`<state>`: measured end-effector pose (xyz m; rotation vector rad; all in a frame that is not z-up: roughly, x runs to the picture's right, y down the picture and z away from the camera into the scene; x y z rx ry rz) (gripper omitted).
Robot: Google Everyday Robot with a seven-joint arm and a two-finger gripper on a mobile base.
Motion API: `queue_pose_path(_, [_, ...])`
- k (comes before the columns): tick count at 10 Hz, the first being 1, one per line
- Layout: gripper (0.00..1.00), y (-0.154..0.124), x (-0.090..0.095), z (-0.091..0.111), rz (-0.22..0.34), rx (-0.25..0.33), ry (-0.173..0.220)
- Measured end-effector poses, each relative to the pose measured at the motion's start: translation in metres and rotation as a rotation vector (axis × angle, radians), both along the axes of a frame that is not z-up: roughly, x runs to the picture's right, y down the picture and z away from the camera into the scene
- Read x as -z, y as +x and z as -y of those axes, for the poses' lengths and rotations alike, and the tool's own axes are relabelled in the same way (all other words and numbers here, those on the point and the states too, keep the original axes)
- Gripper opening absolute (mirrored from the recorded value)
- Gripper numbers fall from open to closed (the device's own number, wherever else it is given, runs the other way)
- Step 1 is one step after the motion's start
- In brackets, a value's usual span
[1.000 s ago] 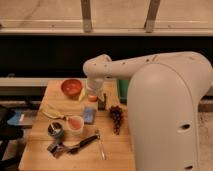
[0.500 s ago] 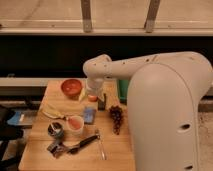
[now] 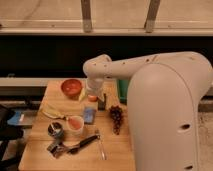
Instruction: Place sponge in table surface
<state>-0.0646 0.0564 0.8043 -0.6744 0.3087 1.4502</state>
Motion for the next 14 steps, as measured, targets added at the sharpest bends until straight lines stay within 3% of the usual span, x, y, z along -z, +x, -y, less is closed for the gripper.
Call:
queue_pose_path(7, [0.78,0.0,0.0,0.001,-0.001,0.0,0.0])
queue_pose_path(10, [0.78,-0.012,-0.007,0.008,0.005,0.035,-0.01])
queue_pose_path(12, [0.78,-0.044,-0.03,0.005,0.0,0.091,-0.053])
queue_pose_path(14, [0.78,-0.054,-0.048,-0.008,-0.027,0.126,-0.103])
